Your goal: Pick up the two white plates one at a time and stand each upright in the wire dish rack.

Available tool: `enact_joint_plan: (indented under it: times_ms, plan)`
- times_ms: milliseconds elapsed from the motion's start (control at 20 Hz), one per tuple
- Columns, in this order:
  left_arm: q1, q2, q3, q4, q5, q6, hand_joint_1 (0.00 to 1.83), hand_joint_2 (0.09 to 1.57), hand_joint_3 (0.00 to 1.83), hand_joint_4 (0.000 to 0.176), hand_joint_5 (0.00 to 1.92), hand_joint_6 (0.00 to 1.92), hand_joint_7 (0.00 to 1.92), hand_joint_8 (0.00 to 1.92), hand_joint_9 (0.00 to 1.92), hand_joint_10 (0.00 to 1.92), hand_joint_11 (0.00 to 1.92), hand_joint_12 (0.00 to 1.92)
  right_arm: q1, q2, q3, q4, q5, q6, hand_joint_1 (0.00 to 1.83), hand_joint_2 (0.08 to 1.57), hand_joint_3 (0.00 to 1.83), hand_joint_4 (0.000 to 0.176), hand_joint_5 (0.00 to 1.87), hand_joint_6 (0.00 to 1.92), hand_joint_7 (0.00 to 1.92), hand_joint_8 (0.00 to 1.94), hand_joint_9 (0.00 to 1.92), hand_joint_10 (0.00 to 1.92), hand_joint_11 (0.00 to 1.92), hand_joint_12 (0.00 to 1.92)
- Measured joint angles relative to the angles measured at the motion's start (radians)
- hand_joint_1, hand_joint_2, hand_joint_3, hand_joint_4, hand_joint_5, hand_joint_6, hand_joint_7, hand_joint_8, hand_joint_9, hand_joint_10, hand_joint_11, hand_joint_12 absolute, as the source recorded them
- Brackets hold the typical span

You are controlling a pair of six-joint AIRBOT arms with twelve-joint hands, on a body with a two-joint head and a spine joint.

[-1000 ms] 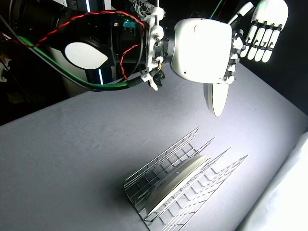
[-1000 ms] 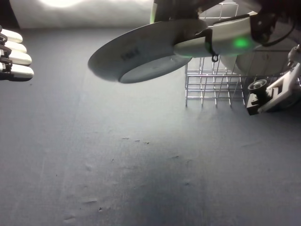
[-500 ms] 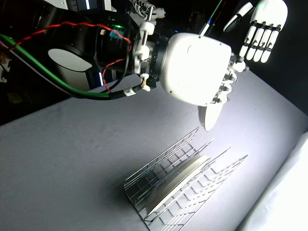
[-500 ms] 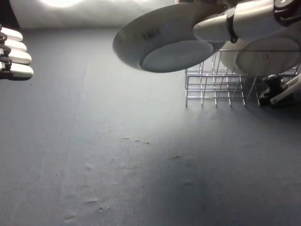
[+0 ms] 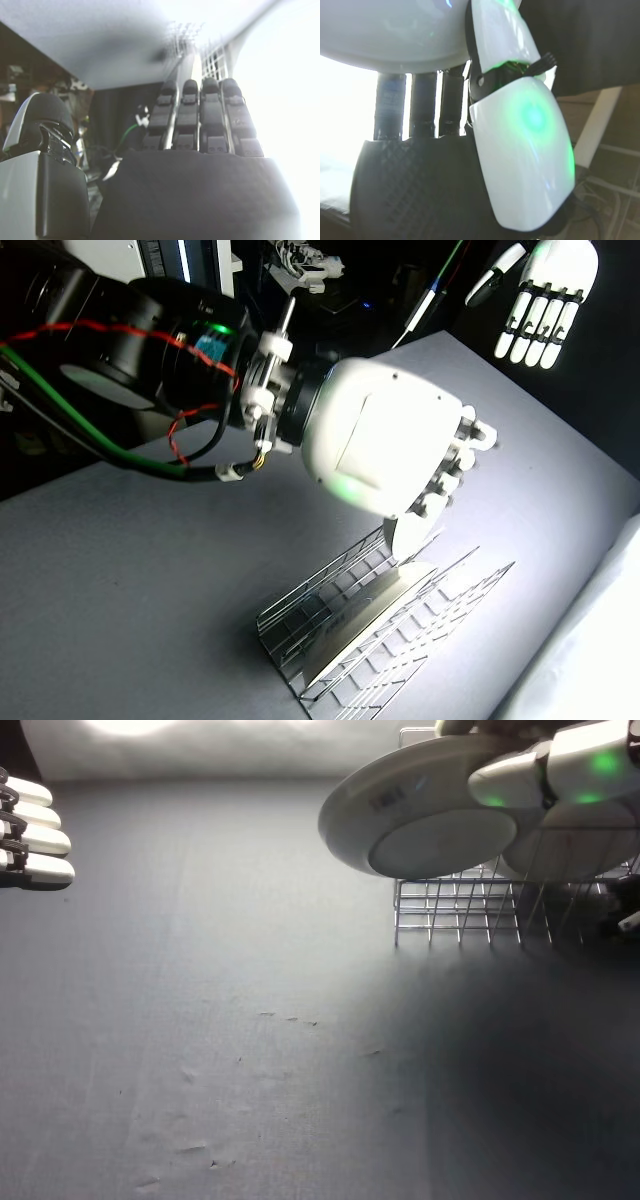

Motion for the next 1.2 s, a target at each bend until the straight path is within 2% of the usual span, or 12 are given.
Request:
enact_joint_plan:
  times_ms: [50, 100, 350, 500, 550, 750, 850, 900, 950, 1000, 1050, 1200]
  plan:
    - [0.000, 0.000, 0.000, -0.002, 0.000, 0.000, 0.00, 1.15, 0.01, 0.000, 0.00, 0.00, 0.00, 0.00, 0.00, 0.00, 0.00, 0.00, -0.006, 0.001, 0.010, 0.000, -0.002, -0.001, 1.38, 1.14, 0.00, 0.000, 0.79, 1.08, 0.94, 1.07, 0.96, 1.21, 0.91, 1.26]
    - [-0.001, 0.000, 0.000, -0.004, 0.000, 0.000, 0.00, 1.15, 0.01, 0.000, 0.00, 0.00, 0.00, 0.00, 0.00, 0.00, 0.00, 0.00, -0.022, 0.001, 0.021, 0.000, 0.002, -0.003, 1.38, 1.13, 0.00, 0.000, 0.83, 1.03, 0.97, 1.03, 0.97, 1.19, 0.91, 1.26]
    - [-0.003, 0.000, -0.001, -0.001, -0.001, -0.001, 0.00, 1.14, 0.00, 0.000, 0.00, 0.00, 0.00, 0.00, 0.00, 0.00, 0.00, 0.00, -0.064, 0.003, 0.052, -0.013, 0.001, -0.008, 1.38, 1.12, 0.00, 0.000, 0.82, 1.08, 0.98, 1.00, 0.98, 1.15, 0.92, 1.24]
    - [-0.003, 0.000, -0.001, 0.000, -0.002, -0.001, 0.00, 1.14, 0.00, 0.000, 0.00, 0.00, 0.00, 0.00, 0.00, 0.00, 0.00, 0.00, -0.094, 0.003, 0.066, -0.024, 0.006, -0.008, 1.38, 1.11, 0.00, 0.000, 0.84, 1.06, 0.98, 0.99, 1.00, 1.12, 0.93, 1.23]
    - [-0.003, -0.002, -0.001, 0.000, -0.002, -0.001, 0.00, 1.14, 0.00, 0.000, 0.00, 0.00, 0.00, 0.00, 0.00, 0.00, 0.00, 0.00, -0.107, 0.002, 0.071, -0.028, 0.013, -0.006, 1.38, 1.11, 0.00, 0.000, 0.85, 0.99, 0.98, 1.00, 1.00, 1.15, 0.95, 1.24]
    - [-0.003, -0.005, -0.001, 0.001, -0.002, -0.001, 0.00, 1.14, 0.00, 0.000, 0.00, 0.00, 0.00, 0.00, 0.00, 0.00, 0.00, 0.00, -0.138, 0.002, 0.074, -0.046, 0.053, -0.002, 1.38, 1.12, 0.00, 0.000, 0.83, 1.10, 0.98, 0.99, 0.97, 1.15, 0.93, 1.24]
    - [-0.004, -0.004, -0.001, 0.001, -0.003, -0.001, 0.00, 1.14, 0.00, 0.000, 0.00, 0.00, 0.00, 0.00, 0.00, 0.00, 0.00, 0.00, -0.150, 0.003, 0.078, -0.079, 0.065, 0.000, 1.38, 1.11, 0.00, 0.000, 0.85, 1.07, 0.99, 0.96, 0.99, 1.13, 0.93, 1.23]
    - [-0.004, -0.004, -0.001, 0.001, -0.003, -0.001, 0.00, 1.15, 0.00, 0.000, 0.00, 0.00, 0.00, 0.00, 0.00, 0.00, 0.00, 0.00, -0.156, 0.003, 0.079, -0.088, 0.065, -0.002, 1.40, 1.11, 0.00, 0.000, 0.85, 1.06, 1.01, 0.91, 0.99, 1.10, 0.91, 1.31]
    - [-0.004, -0.004, -0.001, 0.002, -0.003, -0.001, 0.00, 1.15, 0.01, 0.000, 0.00, 0.00, 0.00, 0.00, 0.00, 0.00, 0.00, 0.00, -0.156, 0.003, 0.084, -0.093, 0.056, -0.003, 1.47, 1.10, 0.00, 0.000, 0.86, 1.01, 1.01, 0.87, 0.99, 1.01, 0.90, 1.48]
    - [-0.004, -0.005, -0.002, 0.002, -0.003, -0.001, 0.00, 1.15, 0.01, 0.000, 0.00, 0.00, 0.00, 0.00, 0.00, 0.00, 0.00, 0.00, -0.156, 0.003, 0.086, -0.094, 0.054, -0.004, 1.40, 1.11, 0.00, 0.000, 0.84, 1.05, 1.00, 0.94, 1.01, 1.08, 0.92, 1.30]
    - [-0.003, -0.004, -0.003, 0.002, -0.003, -0.001, 0.00, 1.15, 0.00, 0.000, 0.00, 0.00, 0.00, 0.00, 0.00, 0.00, 0.00, 0.00, -0.156, 0.003, 0.087, -0.094, 0.054, -0.005, 1.38, 1.12, 0.00, 0.000, 0.82, 1.08, 0.99, 0.98, 1.00, 1.12, 0.93, 1.24]
    - [-0.004, -0.005, -0.010, 0.002, -0.006, -0.001, 0.00, 1.15, 0.00, 0.000, 0.00, 0.00, 0.00, 0.00, 0.00, 0.00, 0.00, 0.00, -0.160, 0.003, 0.088, -0.113, 0.057, -0.007, 1.38, 1.12, 0.00, 0.000, 0.82, 1.09, 0.99, 0.99, 0.98, 1.14, 0.92, 1.23]
